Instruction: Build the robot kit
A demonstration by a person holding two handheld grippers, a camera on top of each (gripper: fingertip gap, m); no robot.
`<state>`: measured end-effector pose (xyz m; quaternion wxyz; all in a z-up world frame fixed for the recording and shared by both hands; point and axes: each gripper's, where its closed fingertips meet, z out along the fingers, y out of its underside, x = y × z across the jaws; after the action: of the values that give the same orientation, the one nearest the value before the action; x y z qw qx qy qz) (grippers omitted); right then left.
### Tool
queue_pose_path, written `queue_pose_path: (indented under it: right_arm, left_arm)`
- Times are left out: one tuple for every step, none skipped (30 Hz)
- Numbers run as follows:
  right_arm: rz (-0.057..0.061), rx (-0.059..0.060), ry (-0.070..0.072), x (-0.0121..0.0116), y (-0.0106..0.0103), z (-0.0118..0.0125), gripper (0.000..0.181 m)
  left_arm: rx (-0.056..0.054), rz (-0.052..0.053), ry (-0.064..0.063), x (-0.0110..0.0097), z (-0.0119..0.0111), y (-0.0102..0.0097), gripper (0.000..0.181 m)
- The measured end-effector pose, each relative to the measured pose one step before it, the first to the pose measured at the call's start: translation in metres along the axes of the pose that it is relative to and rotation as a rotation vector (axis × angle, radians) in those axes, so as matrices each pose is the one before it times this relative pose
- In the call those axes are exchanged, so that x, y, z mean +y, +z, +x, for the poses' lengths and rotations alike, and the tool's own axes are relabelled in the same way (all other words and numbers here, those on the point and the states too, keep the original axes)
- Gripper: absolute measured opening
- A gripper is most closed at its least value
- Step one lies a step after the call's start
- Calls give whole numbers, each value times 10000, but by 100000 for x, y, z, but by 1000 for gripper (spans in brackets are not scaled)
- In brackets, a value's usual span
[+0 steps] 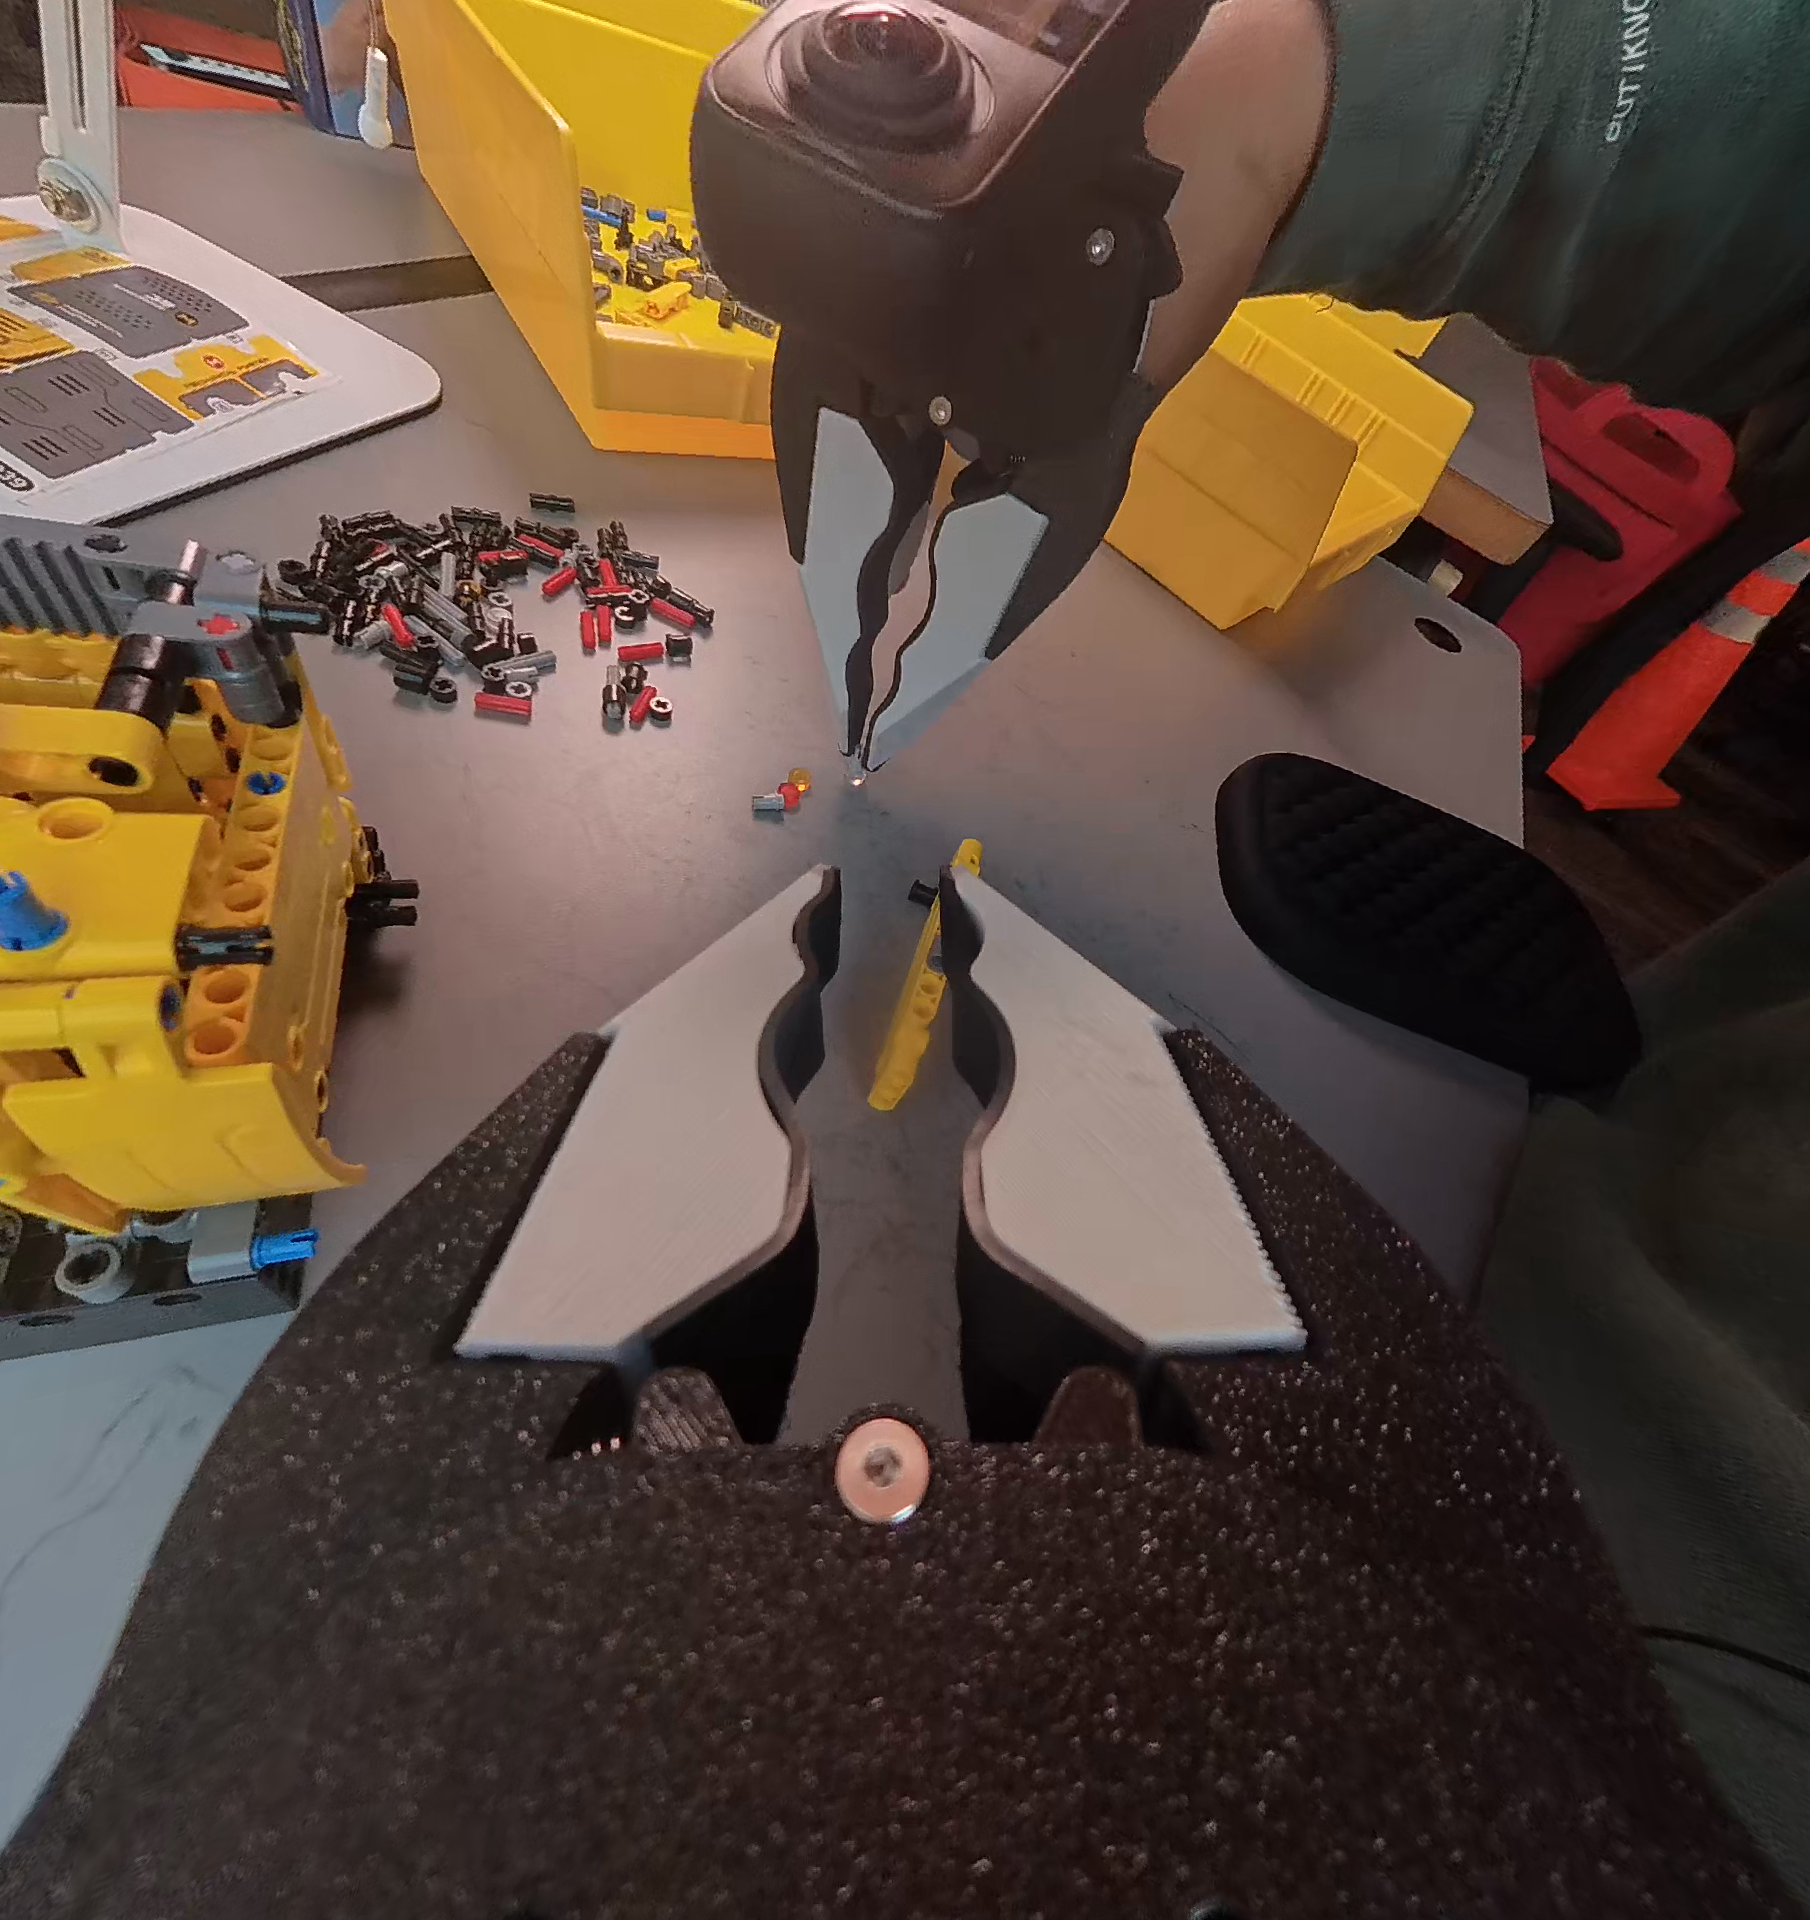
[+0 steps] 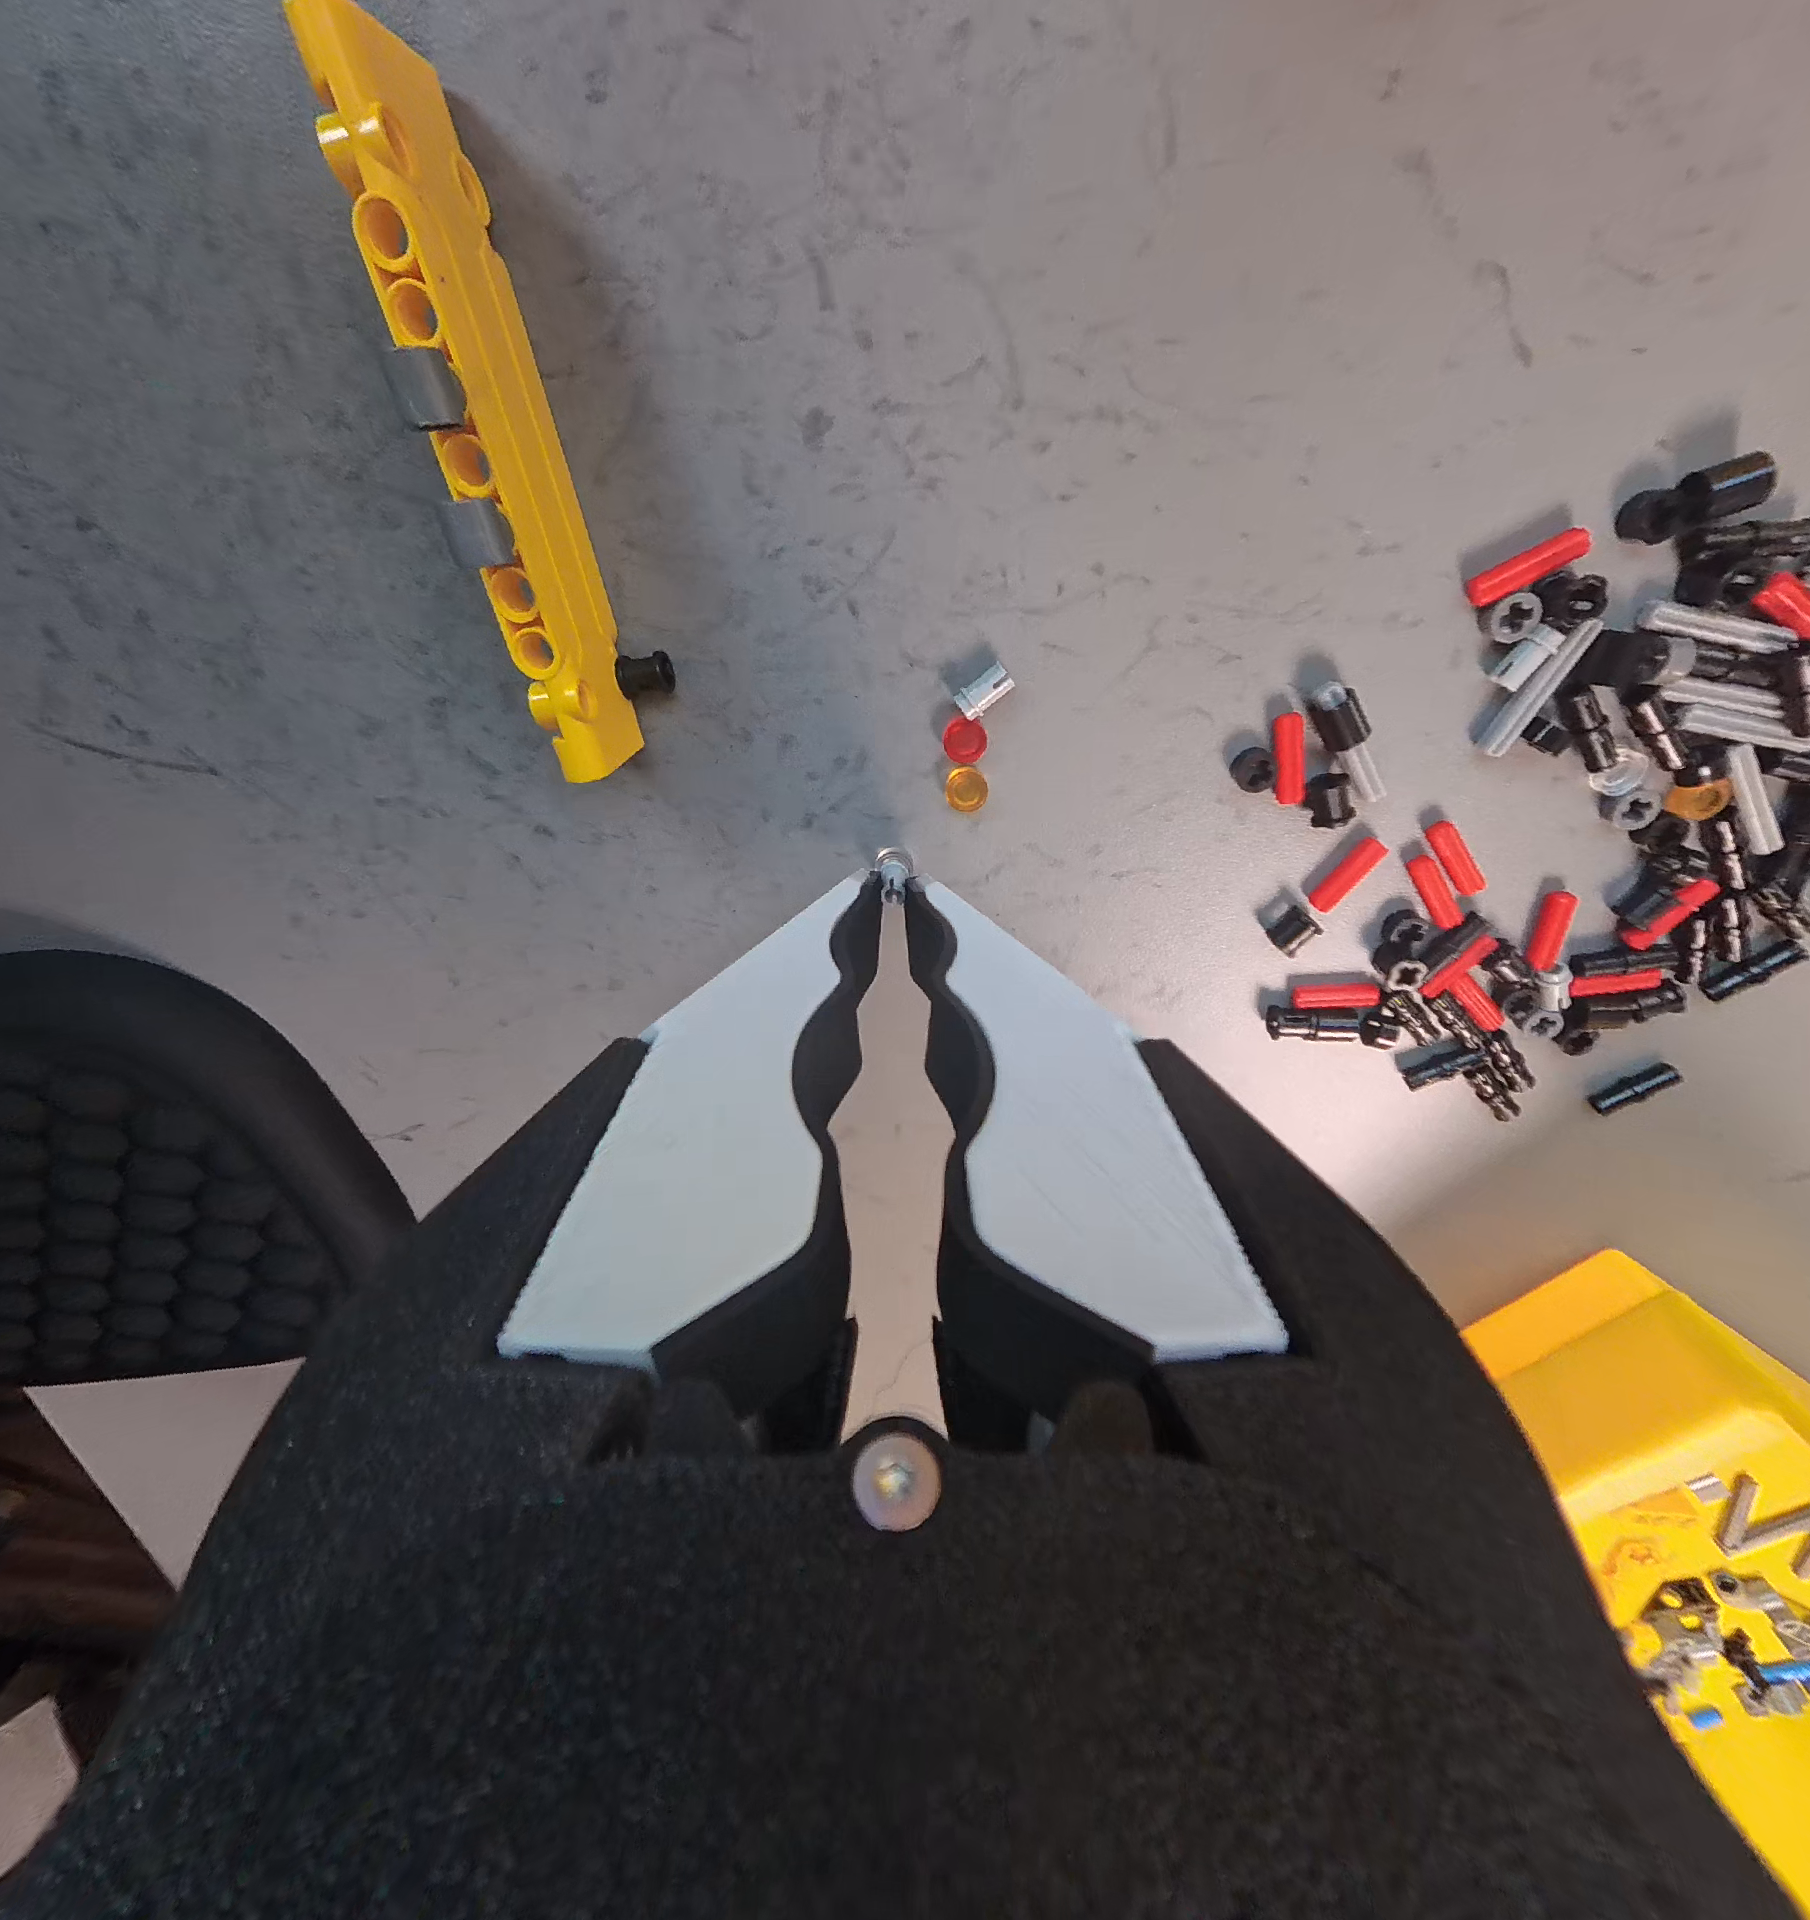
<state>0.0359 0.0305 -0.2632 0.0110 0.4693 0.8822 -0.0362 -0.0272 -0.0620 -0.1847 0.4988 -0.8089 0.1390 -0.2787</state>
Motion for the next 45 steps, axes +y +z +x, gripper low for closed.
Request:
queue_pose_path:
  right_arm:
    - [-43,116,-95,-5,4,9,4]
    - [-40,135,-89,-1,3,12,4]
    - [-28,152,-103,-13,-2,4,4]
    - [-42,167,-108,37,-8,5,4]
    - [-31,153,-86,20,6,6,4]
    - [-6,129,-72,15,-1,-12,4]
    - [-1,108,-55,34,11,1,3]
    - [-42,104,-63,109,39,-14,3]
    - [-83,151,-112,184,81,-10,3]
    - [60,156,-68,-49,-9,10,3]
    - [157,155,-26,-220,-3,23,3]
    - [177,43,25,-271,-4,-111,3]
    - [30,6,14,-85,-4,-68,3]
    - [-34,-2,12,4,-9,10,3]
    - [10,-5,11,-38,-14,57,3]
    - [27,-63,30,-32,-52,-8,3]
    - [26,-50,41,-10,-79,51,3]
    - [36,-65,40,-9,-143,46,3]
    - [98,-82,53,-97,-213,16,3]
    - [195,-107,39,-272,-300,-45,3]
    - [279,-89,13,-434,-379,-107,3]
    - [319,-18,21,-581,-435,-78,3]
    - [518,-81,-66,-936,-541,-327,3]
    - [716,-202,-122,-1327,-640,-665,4]
    - [730,-75,-92,-1461,-640,-572,4]
    - [704,-93,-132,-1492,-616,-652,4]
    - [723,-140,-182,-1551,-576,-786,4]
    - [650,-37,-142,-1473,-474,-585,4]
    - [506,-60,-104,-1262,-352,-543,4]
    - [464,-79,-134,-1121,-285,-541,4]
    - [328,-17,-124,-850,-201,-377,3]
    - [-84,106,-213,-73,-94,-122,4]
    - [106,102,-193,-218,-145,-80,4]
    - [206,5,-34,-285,-192,-144,4]
    - [235,-61,51,-309,-235,-180,4]
    - [216,-3,6,-310,-235,-119,4]
    - [158,-10,-83,-257,-171,-197,4]
    - [83,-5,-140,-179,-98,-239,4]
    - [64,9,-155,-133,-54,-234,4]
    - [95,-32,-110,-141,-53,-268,4]
    - [120,-49,-52,-142,-75,-244,4]
    - [111,-68,-55,-122,-61,-262,4]
    - [77,-82,-81,-102,-35,-313,4]
    - [8,-125,-126,-51,30,-402,4]
    - [-33,-144,-148,-36,71,-450,4]
  left_arm:
    - [0,1,1,4,4,-7,18]
    - [2,-2,0,-6,14,1,18]
    - [2,-1,2,-7,5,-4,18]
    - [-1,4,6,-9,10,-2,18]
    - [7,2,6,-7,22,-3,18]
    - [10,-2,3,-6,32,7,18]
    - [3,-5,8,12,20,1,18]
    - [-1,-8,10,8,12,19,18]
    - [-4,-6,5,19,11,17,18]
    - [-2,-9,3,17,-4,11,18]
    - [1,-6,0,4,5,9,18]
    - [3,5,-1,-6,4,3,18]
    - [1,1,-2,3,-5,11,18]
    - [3,-16,-9,40,-14,38,18]
    - [4,-25,-15,73,-30,44,18]
    - [4,-30,-15,85,-31,56,18]
    - [1,-28,-12,78,-30,47,18]
    - [8,-17,-7,31,-22,22,18]
    - [9,-10,-7,27,-7,25,18]
    - [12,-16,-9,44,-5,24,17]
    - [27,-17,-16,58,10,38,17]
    - [83,6,-39,15,99,45,17]
    - [168,48,-83,-46,209,41,17]
    - [193,75,-128,-89,235,26,17]
    - [182,78,-141,-94,197,18,17]
    - [213,84,-136,-98,219,8,17]
    - [303,125,-146,-166,347,6,17]
    - [386,163,-161,-237,499,-14,17]
    - [424,146,-108,-219,599,2,16]
    - [414,102,-11,-159,654,30,16]
    - [357,86,49,-132,621,18,13]
    - [232,66,83,-107,446,-28,9]
    - [176,64,107,-134,337,-44,6]
    - [215,93,63,-194,394,-85,5]
    - [225,108,6,-229,362,-82,5]
    - [223,129,-57,-241,333,-72,5]
    - [237,91,-73,-151,325,-32,4]
    - [226,27,-61,-29,313,16,4]
    - [203,-5,-31,29,287,22,4]
    - [216,-16,-24,33,301,27,4]
    - [214,-7,-56,29,295,43,4]
    - [217,-16,-63,45,291,63,4]
    - [207,-56,-28,116,298,88,4]
    - [203,-105,9,191,316,129,3]
    - [212,-136,39,250,333,136,3]
